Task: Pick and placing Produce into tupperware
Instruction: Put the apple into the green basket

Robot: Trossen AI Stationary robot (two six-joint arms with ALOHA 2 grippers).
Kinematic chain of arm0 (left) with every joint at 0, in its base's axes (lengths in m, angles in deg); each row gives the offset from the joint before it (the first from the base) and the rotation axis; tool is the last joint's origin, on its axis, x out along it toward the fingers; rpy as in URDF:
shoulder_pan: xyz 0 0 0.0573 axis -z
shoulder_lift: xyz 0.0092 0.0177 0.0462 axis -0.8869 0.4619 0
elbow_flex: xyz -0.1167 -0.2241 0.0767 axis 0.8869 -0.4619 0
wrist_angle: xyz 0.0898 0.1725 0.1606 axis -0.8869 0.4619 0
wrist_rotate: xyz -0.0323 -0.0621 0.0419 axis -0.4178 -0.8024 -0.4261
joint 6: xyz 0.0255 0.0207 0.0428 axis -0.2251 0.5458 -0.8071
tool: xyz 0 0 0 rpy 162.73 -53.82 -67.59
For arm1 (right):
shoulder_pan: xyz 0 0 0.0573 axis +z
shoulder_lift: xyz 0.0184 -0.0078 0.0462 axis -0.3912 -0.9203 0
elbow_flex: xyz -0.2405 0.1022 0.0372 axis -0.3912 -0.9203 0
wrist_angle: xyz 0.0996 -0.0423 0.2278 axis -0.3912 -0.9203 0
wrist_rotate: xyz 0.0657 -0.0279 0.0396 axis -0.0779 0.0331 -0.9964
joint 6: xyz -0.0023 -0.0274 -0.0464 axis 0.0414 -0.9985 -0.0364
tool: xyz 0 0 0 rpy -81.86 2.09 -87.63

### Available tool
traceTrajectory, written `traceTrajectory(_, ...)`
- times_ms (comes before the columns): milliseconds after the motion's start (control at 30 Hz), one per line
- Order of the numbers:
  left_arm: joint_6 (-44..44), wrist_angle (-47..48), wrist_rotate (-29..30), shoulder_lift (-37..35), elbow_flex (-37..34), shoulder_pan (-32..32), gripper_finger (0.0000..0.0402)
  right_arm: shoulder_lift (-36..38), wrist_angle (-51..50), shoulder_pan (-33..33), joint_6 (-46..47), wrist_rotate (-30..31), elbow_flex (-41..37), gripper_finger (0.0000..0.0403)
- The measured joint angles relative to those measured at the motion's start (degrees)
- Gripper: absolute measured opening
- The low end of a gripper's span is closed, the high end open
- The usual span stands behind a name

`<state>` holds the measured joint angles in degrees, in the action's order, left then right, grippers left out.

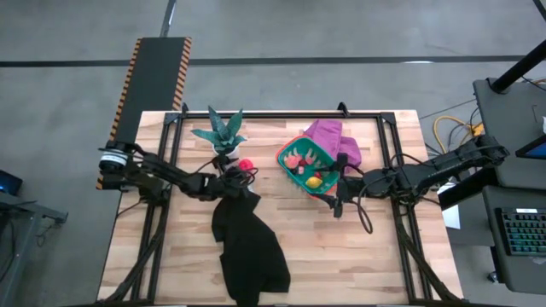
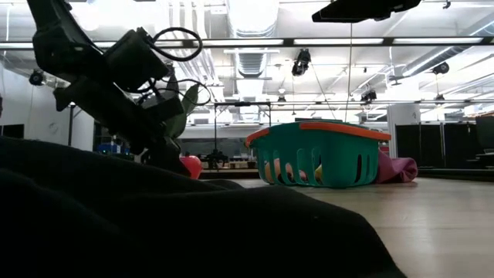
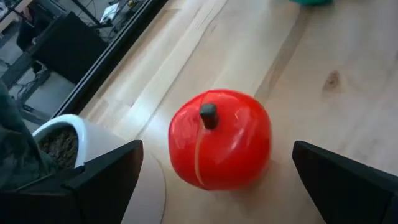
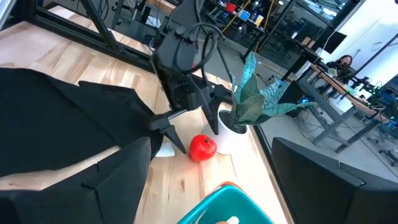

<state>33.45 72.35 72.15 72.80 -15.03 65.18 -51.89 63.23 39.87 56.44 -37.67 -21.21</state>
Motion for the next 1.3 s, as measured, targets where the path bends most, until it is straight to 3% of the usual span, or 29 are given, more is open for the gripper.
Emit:
traceTrajectory(267, -3.33, -5.19, -10.34, 1.20, 0.09, -5.36, 0.0398, 0.02, -0.01, 0.00, 0.00, 0.02, 0.00, 0.0327)
traceTrajectory(700, -4.32, -5.30, -14.62, 2.55, 0.15, -8.76, 0.0393, 0.02, -0.02, 0.00, -0.46, 0.22, 0.00, 0.0327)
traceTrajectory(1100, -4.32, -4.97, -14.77, 2.55, 0.15, -8.76, 0.0292, 0.02, -0.02, 0.00, -0.46, 0.22, -0.02, 0.0327)
traceTrajectory(1300, -4.32, -5.02, -14.75, 2.47, 0.15, -8.73, 0.0262, 0.01, -0.02, 0.00, -0.46, 0.22, -0.02, 0.0327)
